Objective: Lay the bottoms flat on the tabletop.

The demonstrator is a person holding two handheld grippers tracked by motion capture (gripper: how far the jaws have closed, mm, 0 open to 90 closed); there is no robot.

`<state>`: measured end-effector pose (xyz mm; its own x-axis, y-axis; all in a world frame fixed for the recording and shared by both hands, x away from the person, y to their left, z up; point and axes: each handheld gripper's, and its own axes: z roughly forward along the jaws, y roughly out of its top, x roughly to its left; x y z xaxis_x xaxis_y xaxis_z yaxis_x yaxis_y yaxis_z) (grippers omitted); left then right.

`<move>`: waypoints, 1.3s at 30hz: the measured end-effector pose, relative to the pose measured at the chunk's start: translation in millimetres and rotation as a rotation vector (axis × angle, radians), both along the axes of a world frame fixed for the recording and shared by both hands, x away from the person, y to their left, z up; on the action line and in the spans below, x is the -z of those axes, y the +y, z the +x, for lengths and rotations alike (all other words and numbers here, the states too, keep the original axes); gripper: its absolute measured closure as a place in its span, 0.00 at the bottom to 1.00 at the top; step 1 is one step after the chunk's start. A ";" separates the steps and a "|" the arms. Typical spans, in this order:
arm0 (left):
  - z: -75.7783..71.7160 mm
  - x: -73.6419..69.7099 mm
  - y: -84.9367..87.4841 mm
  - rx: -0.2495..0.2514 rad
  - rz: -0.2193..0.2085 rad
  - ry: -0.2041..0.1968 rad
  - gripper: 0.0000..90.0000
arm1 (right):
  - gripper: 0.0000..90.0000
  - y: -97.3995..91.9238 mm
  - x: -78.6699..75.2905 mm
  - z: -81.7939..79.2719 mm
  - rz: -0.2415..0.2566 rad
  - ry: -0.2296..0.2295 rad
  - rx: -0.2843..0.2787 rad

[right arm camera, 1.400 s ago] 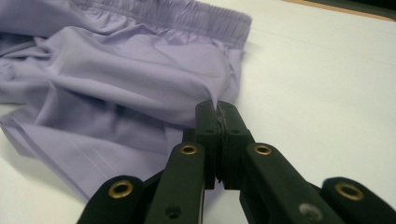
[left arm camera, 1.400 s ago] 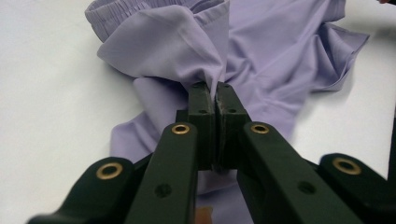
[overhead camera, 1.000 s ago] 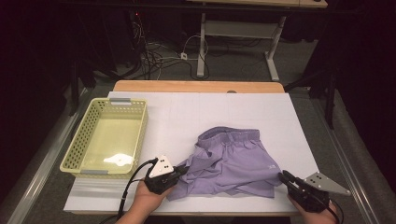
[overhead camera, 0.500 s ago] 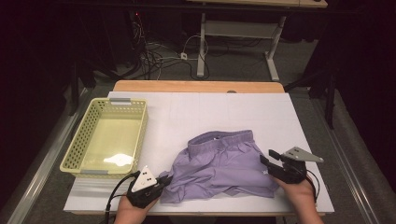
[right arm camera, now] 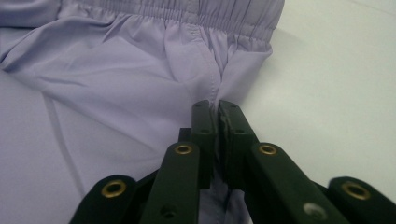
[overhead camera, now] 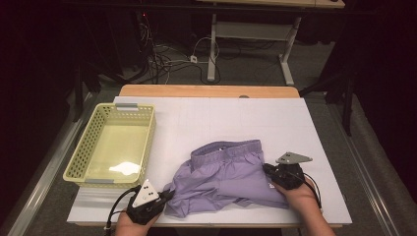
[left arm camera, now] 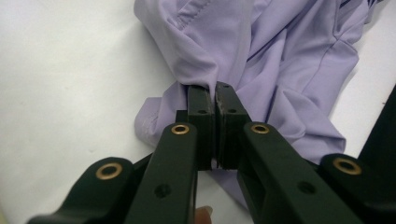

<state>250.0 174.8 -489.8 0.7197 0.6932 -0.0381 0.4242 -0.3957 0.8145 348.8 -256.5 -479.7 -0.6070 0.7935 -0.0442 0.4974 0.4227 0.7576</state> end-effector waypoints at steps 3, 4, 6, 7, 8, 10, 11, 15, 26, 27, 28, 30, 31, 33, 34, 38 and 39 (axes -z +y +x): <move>4.0 -4.4 -3.0 0.011 -0.014 -0.012 0.95 | 0.98 -7.0 -7.0 -9.4 0.016 -0.055 0.017; 6.1 -5.6 -4.5 0.020 -0.018 -0.015 0.94 | 0.98 -11.4 -10.5 -13.4 0.033 -0.069 0.031; 11.4 -6.0 -8.8 0.031 -0.020 -0.014 0.94 | 0.98 -20.8 -14.9 -21.3 0.053 -0.096 0.051; 14.6 -5.5 -11.0 0.035 -0.021 -0.009 0.95 | 0.98 -25.2 -16.3 -25.4 0.052 -0.105 0.060; 17.9 -5.0 -13.0 0.040 -0.021 -0.002 0.94 | 0.98 -29.8 -17.5 -29.3 0.054 -0.111 0.070; 23.8 -3.9 -17.9 0.036 -0.013 0.025 0.95 | 0.98 -39.3 -20.6 -37.6 0.065 -0.124 0.100; 26.8 -3.5 -20.9 0.029 0.007 0.045 0.95 | 0.98 -44.0 -21.9 -41.3 0.069 -0.129 0.113; 33.4 -4.6 -29.4 0.035 0.028 0.045 0.94 | 0.98 -53.0 -17.5 -50.3 0.068 -0.115 0.130; 52.5 -67.4 -59.3 -0.005 -0.048 -0.066 0.21 | 0.97 -52.3 -12.5 -54.9 0.073 -0.109 0.112; 57.0 -72.3 -66.1 0.007 -0.053 -0.063 0.21 | 0.97 -52.2 -12.4 -54.8 0.074 -0.108 0.111; 62.7 -74.2 -73.4 0.010 -0.047 -0.050 0.21 | 0.97 -51.9 -12.5 -54.8 0.075 -0.109 0.108; 76.1 -69.8 -86.0 0.006 -0.010 -0.004 0.22 | 0.97 -50.9 -12.7 -55.0 0.077 -0.112 0.104; 83.2 -64.4 -90.6 -0.001 0.021 0.024 0.24 | 0.97 -50.5 -12.6 -54.8 0.078 -0.111 0.103; 95.5 -50.2 -96.1 -0.015 0.080 0.097 0.30 | 0.97 -50.3 -12.0 -54.1 0.081 -0.111 0.102; 98.5 -42.8 -97.4 -0.019 0.110 0.128 0.36 | 0.97 -50.3 -11.8 -53.8 0.082 -0.110 0.102; 99.1 -18.3 -93.3 -0.028 0.151 0.168 0.58 | 0.97 -50.0 -11.3 -53.5 0.079 -0.110 0.099; 98.9 -14.3 -91.4 -0.023 0.148 0.178 0.63 | 0.97 -49.9 -11.1 -53.6 0.078 -0.108 0.097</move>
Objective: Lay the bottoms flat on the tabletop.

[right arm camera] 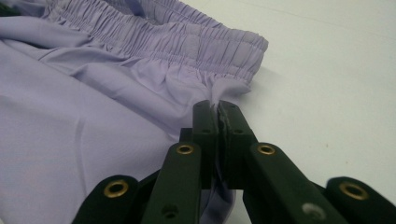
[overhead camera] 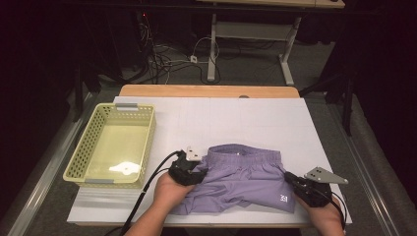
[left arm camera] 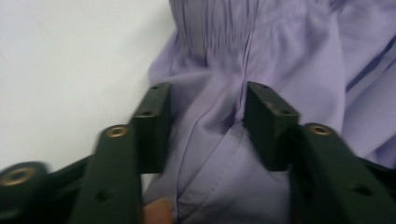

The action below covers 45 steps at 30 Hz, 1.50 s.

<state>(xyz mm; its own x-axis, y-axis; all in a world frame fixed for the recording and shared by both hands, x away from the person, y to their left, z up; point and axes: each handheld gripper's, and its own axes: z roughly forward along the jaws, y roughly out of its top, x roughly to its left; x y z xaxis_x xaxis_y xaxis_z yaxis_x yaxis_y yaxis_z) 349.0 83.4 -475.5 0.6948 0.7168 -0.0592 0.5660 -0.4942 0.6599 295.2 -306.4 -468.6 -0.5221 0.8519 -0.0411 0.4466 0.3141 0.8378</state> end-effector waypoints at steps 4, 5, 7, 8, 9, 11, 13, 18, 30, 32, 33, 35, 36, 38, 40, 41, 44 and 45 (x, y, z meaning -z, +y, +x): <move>-3.3 4.0 4.7 0.031 -0.029 -0.011 0.77 | 0.97 0.5 1.8 0.0 -0.002 0.006 -0.003; -4.3 4.6 4.9 0.037 -0.026 -0.019 0.82 | 0.97 0.7 2.1 -0.2 -0.004 0.007 -0.003; -6.1 5.9 5.7 0.046 -0.028 -0.033 0.90 | 0.97 0.8 2.5 -0.6 -0.006 0.004 -0.004; -6.7 5.9 6.4 0.050 -0.032 -0.038 0.92 | 0.97 0.8 2.7 -1.2 -0.004 0.004 -0.004; -6.9 4.2 8.9 0.057 -0.045 -0.045 0.92 | 0.97 0.8 2.8 -1.8 -0.004 0.004 -0.004; -7.1 -3.5 17.9 0.035 -0.108 -0.063 0.94 | 0.98 0.7 1.6 -3.8 -0.007 0.000 -0.005; -9.0 -12.6 24.7 0.024 -0.141 -0.089 0.94 | 0.98 1.4 -2.5 -7.4 -0.023 -0.016 -0.006; -17.6 -34.3 28.9 0.050 -0.104 -0.160 0.94 | 0.98 6.1 -22.7 -15.3 -0.026 -0.079 -0.015; -1.0 -61.5 16.3 0.068 -0.144 -0.211 0.94 | 0.98 3.5 -68.8 8.2 -0.010 -0.150 -0.004; 15.8 -51.4 12.4 0.044 -0.125 -0.178 0.94 | 0.98 8.1 -60.7 33.3 -0.024 -0.105 -0.004; 24.3 -45.7 11.0 0.024 -0.119 -0.162 0.94 | 0.98 10.4 -56.6 42.7 -0.034 -0.088 -0.001; 41.2 -34.5 9.2 -0.015 -0.107 -0.128 0.94 | 0.98 19.3 -45.1 67.3 -0.074 -0.045 0.009; 46.0 -31.8 8.7 -0.028 -0.113 -0.117 0.94 | 0.98 25.8 -38.2 81.0 -0.096 -0.026 0.012; 57.9 -33.2 8.4 -0.053 -0.121 -0.117 0.94 | 0.98 33.9 -31.7 99.2 -0.087 0.004 0.007; 68.3 -52.9 10.6 -0.073 -0.140 -0.185 0.94 | 0.98 41.6 -39.1 116.4 -0.075 -0.004 0.015; 71.5 -65.9 12.4 -0.093 -0.151 -0.232 0.94 | 0.98 45.2 -53.4 123.8 -0.066 -0.044 0.019; 79.3 -100.5 20.2 -0.154 -0.195 -0.342 0.94 | 0.97 48.3 -95.7 129.2 -0.031 -0.184 0.053; 83.8 -106.6 22.6 -0.167 -0.217 -0.347 0.91 | 0.91 46.6 -108.1 129.8 -0.007 -0.227 0.081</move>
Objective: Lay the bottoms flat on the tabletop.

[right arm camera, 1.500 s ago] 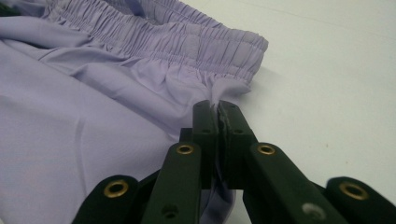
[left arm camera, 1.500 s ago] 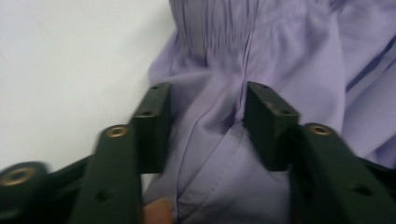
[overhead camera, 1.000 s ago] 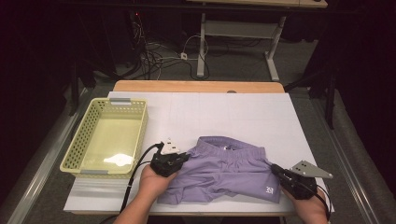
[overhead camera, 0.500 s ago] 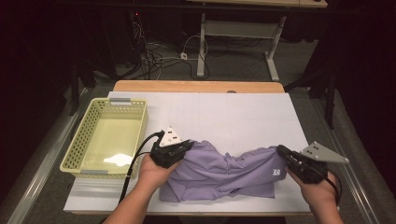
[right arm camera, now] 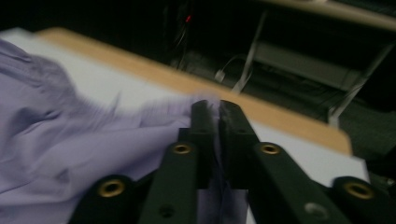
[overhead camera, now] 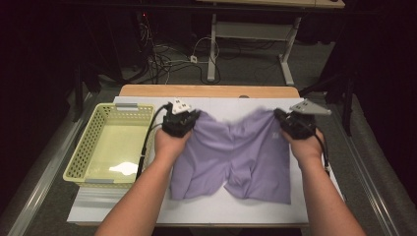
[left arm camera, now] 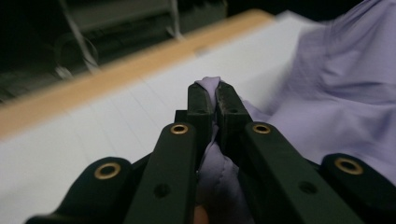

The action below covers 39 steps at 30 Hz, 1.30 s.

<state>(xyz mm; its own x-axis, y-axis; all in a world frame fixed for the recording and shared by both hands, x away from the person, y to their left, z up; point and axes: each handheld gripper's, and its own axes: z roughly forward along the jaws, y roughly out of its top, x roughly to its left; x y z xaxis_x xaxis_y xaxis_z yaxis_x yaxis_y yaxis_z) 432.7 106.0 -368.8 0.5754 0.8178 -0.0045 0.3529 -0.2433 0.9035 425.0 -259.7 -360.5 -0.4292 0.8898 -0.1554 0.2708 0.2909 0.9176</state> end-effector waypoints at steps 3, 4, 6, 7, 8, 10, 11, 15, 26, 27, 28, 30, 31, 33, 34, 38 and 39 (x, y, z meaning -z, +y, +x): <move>5.3 1.8 5.1 -0.028 -0.012 0.038 0.71 | 0.79 -9.0 -10.4 6.8 0.079 0.025 0.019; 2.1 7.0 6.4 -0.019 -0.033 0.045 0.68 | 0.77 -9.6 -6.5 6.3 0.063 0.039 0.020; -6.3 20.9 5.2 0.016 -0.041 0.071 0.63 | 0.77 -10.4 6.0 0.6 0.052 0.062 0.013; -11.6 28.3 3.6 0.033 -0.029 0.081 0.61 | 0.76 -11.5 13.1 -3.5 0.053 0.076 0.006; -17.7 35.9 2.8 0.054 -0.027 0.089 0.60 | 0.76 -12.5 20.5 -8.1 0.050 0.088 0.004; -31.5 50.5 0.5 0.091 -0.011 0.110 0.59 | 0.76 -15.7 34.4 -18.9 0.046 0.109 0.003; -38.8 57.2 -0.3 0.108 -0.004 0.115 0.59 | 0.76 -17.6 40.8 -24.9 0.046 0.116 0.001; -70.6 76.2 2.1 0.153 -0.001 0.098 0.56 | 0.75 -24.9 62.3 -50.9 0.051 0.144 -0.002; -140.3 98.7 33.1 0.227 -0.028 0.060 0.47 | 0.74 -46.4 96.3 -114.7 0.071 0.187 0.002; -145.4 101.0 35.6 0.231 -0.032 0.060 0.47 | 0.74 -48.6 97.1 -120.8 0.073 0.184 0.002; -149.6 103.2 37.8 0.231 -0.041 0.063 0.45 | 0.73 -50.3 98.0 -126.9 0.068 0.186 0.003; -155.4 105.9 41.1 0.233 -0.031 0.071 0.38 | 0.73 -53.8 100.3 -137.2 0.056 0.195 0.005; -157.4 106.8 41.9 0.232 -0.016 0.070 0.35 | 0.73 -55.5 101.0 -142.4 0.056 0.197 0.007; -161.0 110.0 42.6 0.201 0.013 0.069 0.28 | 0.72 -58.7 102.3 -151.9 0.069 0.199 0.013; -161.9 112.0 42.7 0.189 0.011 0.076 0.24 | 0.72 -59.9 103.2 -156.6 0.074 0.200 0.014; -160.1 113.6 40.5 0.209 0.031 0.066 0.17 | 0.72 -65.4 105.6 -172.1 0.087 0.196 0.020; -159.0 113.2 40.8 0.218 0.032 0.062 0.16 | 0.72 -66.2 105.8 -174.2 0.091 0.196 0.017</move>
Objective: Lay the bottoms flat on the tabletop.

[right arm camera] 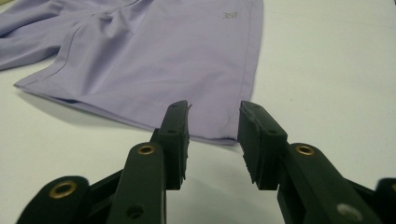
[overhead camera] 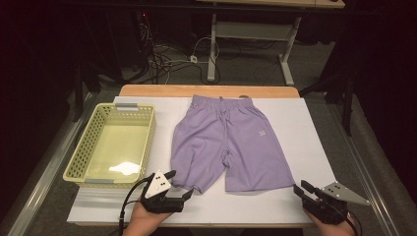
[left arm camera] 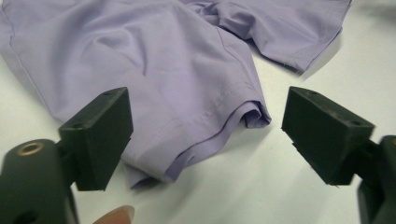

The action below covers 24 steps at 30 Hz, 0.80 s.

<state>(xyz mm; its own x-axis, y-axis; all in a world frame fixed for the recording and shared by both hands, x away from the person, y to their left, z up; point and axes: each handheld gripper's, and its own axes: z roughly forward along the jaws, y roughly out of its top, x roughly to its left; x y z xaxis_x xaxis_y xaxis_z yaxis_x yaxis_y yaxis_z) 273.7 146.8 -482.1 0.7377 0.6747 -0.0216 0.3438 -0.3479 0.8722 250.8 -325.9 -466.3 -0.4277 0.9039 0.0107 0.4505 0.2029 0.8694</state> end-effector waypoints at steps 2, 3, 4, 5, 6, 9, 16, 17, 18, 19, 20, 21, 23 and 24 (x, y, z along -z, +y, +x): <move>1.6 0.6 0.4 0.004 -0.017 0.001 0.12 | 0.71 -0.5 0.4 -1.7 -0.010 -0.001 -0.004; 2.4 0.9 -0.2 0.005 -0.017 0.006 0.08 | 0.71 -1.0 0.6 -1.6 -0.007 -0.002 -0.002; 3.3 1.4 -1.2 0.009 -0.016 0.013 0.05 | 0.71 -1.3 0.7 -1.0 -0.004 0.000 0.001; 4.4 2.1 -2.3 0.012 -0.010 0.016 0.02 | 0.71 -1.3 1.1 0.0 -0.008 -0.002 0.001; 5.7 2.7 -3.1 0.013 -0.005 0.020 0.00 | 0.71 -1.2 1.8 0.9 -0.013 -0.002 -0.001; 8.4 3.5 -4.2 0.006 -0.004 0.021 0.00 | 0.71 -2.1 4.1 4.0 -0.014 0.004 -0.007; 13.4 5.5 -3.4 0.009 -0.021 0.053 0.00 | 0.66 -3.2 6.8 20.6 0.029 0.037 0.015; 13.9 5.6 -2.8 0.008 -0.028 0.059 0.00 | 0.65 -1.7 6.6 25.2 0.035 0.045 0.018; 14.1 5.6 -2.5 0.008 -0.030 0.059 0.00 | 0.64 0.9 6.7 29.6 0.025 0.051 0.021; 13.8 5.6 -2.4 0.007 -0.031 0.057 0.00 | 0.64 3.5 7.7 33.6 0.015 0.062 0.026; 13.3 5.6 -2.5 0.007 -0.031 0.053 0.00 | 0.63 5.1 9.6 37.6 -0.004 0.072 0.029; 12.9 5.6 -2.7 0.005 -0.027 0.049 0.00 | 0.63 6.1 11.9 40.5 -0.020 0.085 0.031; 12.8 5.7 -3.1 0.000 -0.024 0.048 0.00 | 0.64 7.1 15.6 44.1 -0.041 0.123 0.030; 12.7 5.8 -3.0 0.000 -0.024 0.048 0.00 | 0.64 7.4 16.4 45.3 -0.049 0.145 0.026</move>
<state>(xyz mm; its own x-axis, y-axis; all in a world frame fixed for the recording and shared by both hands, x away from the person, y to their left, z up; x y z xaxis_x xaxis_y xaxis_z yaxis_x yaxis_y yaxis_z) 286.4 143.8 -487.8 0.7352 0.6739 -0.0730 0.3854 -0.3269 0.8629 296.0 -318.5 -482.6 -0.4010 0.9157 0.0266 0.5765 0.2296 0.7842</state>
